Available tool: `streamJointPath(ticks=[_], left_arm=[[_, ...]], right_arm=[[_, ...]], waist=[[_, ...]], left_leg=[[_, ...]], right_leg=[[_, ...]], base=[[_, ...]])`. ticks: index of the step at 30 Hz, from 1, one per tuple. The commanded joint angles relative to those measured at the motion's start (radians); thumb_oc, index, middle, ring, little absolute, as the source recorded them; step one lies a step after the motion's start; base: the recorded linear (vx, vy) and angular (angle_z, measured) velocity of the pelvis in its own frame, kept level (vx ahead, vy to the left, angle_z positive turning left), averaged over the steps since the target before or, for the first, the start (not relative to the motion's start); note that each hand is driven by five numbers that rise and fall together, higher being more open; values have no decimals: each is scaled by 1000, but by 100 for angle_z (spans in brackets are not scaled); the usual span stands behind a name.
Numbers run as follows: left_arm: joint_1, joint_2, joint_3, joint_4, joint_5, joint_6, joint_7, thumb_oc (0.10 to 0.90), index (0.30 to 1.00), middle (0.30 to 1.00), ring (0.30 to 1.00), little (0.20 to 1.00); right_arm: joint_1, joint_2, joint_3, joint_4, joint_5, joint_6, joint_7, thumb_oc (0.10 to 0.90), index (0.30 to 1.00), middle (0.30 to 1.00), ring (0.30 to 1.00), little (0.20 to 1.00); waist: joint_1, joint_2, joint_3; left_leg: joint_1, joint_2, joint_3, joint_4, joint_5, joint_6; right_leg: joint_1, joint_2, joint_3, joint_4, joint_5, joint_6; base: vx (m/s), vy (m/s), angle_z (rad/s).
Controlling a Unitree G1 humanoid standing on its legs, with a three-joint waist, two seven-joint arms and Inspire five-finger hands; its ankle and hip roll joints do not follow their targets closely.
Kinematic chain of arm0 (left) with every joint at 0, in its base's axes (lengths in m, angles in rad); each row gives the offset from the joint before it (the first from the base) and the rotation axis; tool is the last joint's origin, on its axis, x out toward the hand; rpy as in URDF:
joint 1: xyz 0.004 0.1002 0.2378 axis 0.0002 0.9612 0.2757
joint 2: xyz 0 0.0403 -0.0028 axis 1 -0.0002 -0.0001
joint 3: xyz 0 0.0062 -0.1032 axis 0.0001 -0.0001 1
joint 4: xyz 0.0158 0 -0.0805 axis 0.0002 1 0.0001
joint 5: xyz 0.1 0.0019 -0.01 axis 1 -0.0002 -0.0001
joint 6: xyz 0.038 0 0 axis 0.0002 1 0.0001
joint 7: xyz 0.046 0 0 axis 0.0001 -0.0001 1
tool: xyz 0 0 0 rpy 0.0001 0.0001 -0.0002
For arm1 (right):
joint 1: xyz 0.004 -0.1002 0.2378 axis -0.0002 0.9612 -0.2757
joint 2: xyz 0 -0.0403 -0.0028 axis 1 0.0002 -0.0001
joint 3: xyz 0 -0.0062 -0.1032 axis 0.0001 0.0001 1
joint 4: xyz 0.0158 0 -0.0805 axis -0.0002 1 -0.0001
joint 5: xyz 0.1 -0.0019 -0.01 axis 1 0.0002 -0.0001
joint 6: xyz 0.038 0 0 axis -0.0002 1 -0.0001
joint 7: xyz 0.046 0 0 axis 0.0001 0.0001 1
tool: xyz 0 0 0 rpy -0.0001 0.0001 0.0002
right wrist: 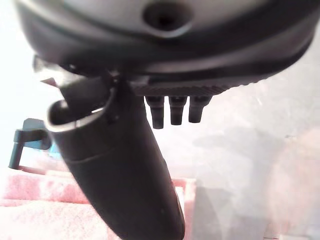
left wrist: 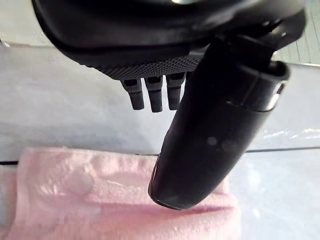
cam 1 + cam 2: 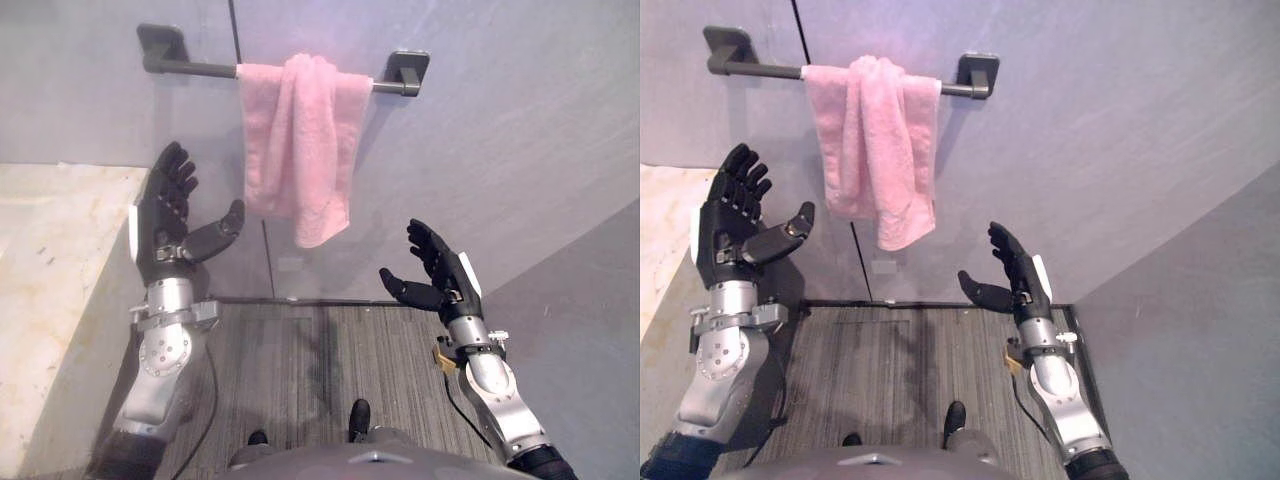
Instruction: Organize the bathroom.
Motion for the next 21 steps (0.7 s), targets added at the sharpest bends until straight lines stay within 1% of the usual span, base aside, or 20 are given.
streamJointPath(ticks=[1,5,9,10,12,15,16,17,19,21], left_arm=[[-181,35,-27,-58,1,-60,-52,800,900,900,900,900],[-215,50,-9,-36,58,-32,-20,800,900,900,900,900],[-233,68,25,-2,60,-27,-2,800,900,900,900,900],[-246,84,38,5,43,-5,-4,800,900,900,900,900],[-264,102,50,21,58,14,20,800,900,900,900,900],[-279,114,57,35,69,26,40,800,900,900,900,900],[-286,126,70,52,86,32,69,800,900,900,900,900],[-288,130,73,54,87,34,77,800,900,900,900,900],[-293,144,105,58,100,36,139,800,900,900,900,900],[-288,147,116,54,92,26,144,800,900,900,900,900]], right_arm=[[-108,-43,-27,-43,-12,-76,20,800,900,900,900,900],[-94,-53,-30,-56,-3,-60,64,800,900,900,900,900],[-79,-55,-33,-54,-3,-59,104,800,900,900,900,900],[-73,-58,-32,-61,-1,-51,114,800,900,900,900,900],[-68,-63,-34,-66,5,-49,133,800,900,900,900,900],[-67,-63,-34,-71,4,-44,141,800,900,900,900,900],[-63,-62,-34,-70,3,-44,150,800,900,900,900,900],[-62,-62,-34,-71,3,-43,151,800,900,900,900,900],[-56,-64,-40,-79,-2,-25,163,800,900,900,900,900],[-52,-63,-40,-80,-1,-21,161,800,900,900,900,900]], waist=[[-30,48,-37],[-49,55,-43],[-63,58,-50],[-69,59,-52],[-78,62,-54],[-83,63,-56],[-88,66,-59],[-89,66,-59],[-94,68,-64],[-94,68,-64]], left_leg=[[-19,4,39,-1,6,6],[-14,4,49,-1,8,6],[-8,5,61,-1,10,6],[-6,4,65,-1,9,6],[-4,3,70,-1,9,7],[-1,2,74,-1,7,8],[3,0,78,-1,6,9],[4,0,79,-1,5,10],[10,-4,84,-1,2,12],[11,-5,85,-1,1,13]], right_leg=[[80,-50,2,16,-124,153],[81,-50,12,12,-124,156],[81,-51,18,10,-124,159],[81,-51,21,11,-124,160],[80,-52,25,11,-125,161],[80,-52,29,12,-127,162],[81,-52,31,13,-128,163],[81,-52,32,13,-129,163],[83,-52,37,15,-133,163],[84,-52,37,16,-134,163]], base=[[57,34,-7],[70,38,-10],[75,34,-14],[69,33,-7],[77,37,-7],[57,21,-9],[72,23,-8],[97,29,-6],[92,22,-6],[56,12,-8]])
